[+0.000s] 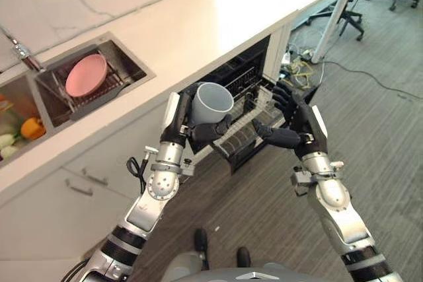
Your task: Place the dishes in the dishwasher.
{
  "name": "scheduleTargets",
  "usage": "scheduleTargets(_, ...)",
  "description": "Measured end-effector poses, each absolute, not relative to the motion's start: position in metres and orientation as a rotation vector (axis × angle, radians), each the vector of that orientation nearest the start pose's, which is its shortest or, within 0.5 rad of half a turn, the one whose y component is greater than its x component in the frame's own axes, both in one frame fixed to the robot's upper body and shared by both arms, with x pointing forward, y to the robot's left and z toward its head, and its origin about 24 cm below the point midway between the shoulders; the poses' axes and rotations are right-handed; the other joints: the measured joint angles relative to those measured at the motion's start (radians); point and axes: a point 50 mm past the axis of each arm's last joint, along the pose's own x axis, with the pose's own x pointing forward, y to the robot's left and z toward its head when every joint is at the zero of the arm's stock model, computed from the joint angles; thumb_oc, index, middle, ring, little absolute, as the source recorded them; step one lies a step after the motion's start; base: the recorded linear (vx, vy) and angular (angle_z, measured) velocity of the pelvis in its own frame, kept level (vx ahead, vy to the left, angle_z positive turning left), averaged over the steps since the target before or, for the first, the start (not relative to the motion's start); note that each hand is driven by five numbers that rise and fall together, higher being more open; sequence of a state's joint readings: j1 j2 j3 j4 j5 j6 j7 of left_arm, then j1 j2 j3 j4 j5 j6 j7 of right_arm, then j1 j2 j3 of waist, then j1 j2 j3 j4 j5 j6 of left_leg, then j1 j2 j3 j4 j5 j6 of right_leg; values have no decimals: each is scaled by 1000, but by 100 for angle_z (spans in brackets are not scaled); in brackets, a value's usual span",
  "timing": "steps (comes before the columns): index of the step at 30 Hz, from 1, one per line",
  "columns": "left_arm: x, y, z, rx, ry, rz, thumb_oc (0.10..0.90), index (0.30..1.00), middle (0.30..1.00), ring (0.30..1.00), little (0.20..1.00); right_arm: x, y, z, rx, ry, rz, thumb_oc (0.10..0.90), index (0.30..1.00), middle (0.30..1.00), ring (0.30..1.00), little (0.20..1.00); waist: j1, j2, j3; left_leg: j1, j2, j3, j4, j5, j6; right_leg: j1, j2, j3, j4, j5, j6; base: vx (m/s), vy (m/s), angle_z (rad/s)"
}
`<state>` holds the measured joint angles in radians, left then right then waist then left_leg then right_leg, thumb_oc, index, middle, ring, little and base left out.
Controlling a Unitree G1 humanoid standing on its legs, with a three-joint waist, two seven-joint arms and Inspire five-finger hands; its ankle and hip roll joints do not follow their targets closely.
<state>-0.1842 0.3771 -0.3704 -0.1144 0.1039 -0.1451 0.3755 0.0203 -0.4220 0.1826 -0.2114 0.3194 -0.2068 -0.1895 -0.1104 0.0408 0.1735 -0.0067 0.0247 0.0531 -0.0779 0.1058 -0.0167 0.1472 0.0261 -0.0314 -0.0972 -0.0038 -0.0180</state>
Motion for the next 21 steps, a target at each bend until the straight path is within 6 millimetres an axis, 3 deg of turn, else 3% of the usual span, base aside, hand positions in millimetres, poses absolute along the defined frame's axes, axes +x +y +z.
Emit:
scheduleTargets(2,267,123,118,392,-485,-62,400,300,300,300,300,241,-171,106,73,-336,62,800,900,900,900,900,0,-19,2,20,-22,-10,-15,3,21,16,-24,-12,0,-3,21,54,66,11)
scheduleTargets(8,268,132,120,472,-504,-47,400,300,300,300,300,243,-160,110,172,-342,130,800,900,900,900,900,47,-21,-2,52,-58,-10,-15,-15,44,46,-65,10,0,-21,68,23,28,2)
scheduleTargets(15,267,132,120,531,-521,-47,400,300,300,300,300,247,-152,118,191,-371,177,800,900,900,900,900,48,-20,-2,52,-59,-3,-16,-21,47,43,-67,20,-1,-28,66,7,6,-7)
scheduleTargets(21,273,132,117,601,-530,-5,400,300,300,300,300,243,-145,115,247,-347,214,800,900,900,900,900,19,-8,-46,45,-56,19,-17,-19,50,28,-67,41,0,-19,58,-9,-4,-10)
